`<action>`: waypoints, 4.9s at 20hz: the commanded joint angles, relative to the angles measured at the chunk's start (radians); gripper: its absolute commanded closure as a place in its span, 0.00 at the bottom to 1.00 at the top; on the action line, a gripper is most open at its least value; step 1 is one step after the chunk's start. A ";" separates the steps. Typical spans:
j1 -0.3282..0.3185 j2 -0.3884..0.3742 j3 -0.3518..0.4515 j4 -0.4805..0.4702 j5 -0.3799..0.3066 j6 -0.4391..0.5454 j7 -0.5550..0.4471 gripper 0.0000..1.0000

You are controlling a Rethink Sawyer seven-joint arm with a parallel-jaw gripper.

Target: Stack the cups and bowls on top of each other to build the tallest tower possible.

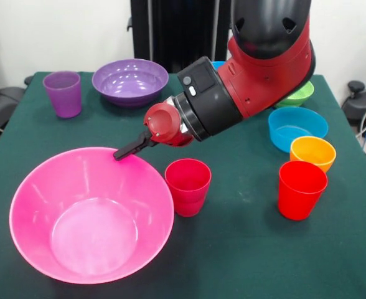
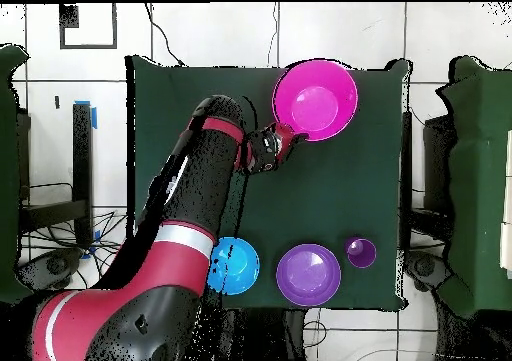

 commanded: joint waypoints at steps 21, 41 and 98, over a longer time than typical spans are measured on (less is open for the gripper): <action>0.025 -0.022 0.006 0.107 -0.009 -0.126 0.164 1.00; 0.046 0.017 -0.027 0.103 0.015 -0.151 0.219 1.00; -0.022 0.002 -0.043 0.130 -0.011 -0.388 0.112 1.00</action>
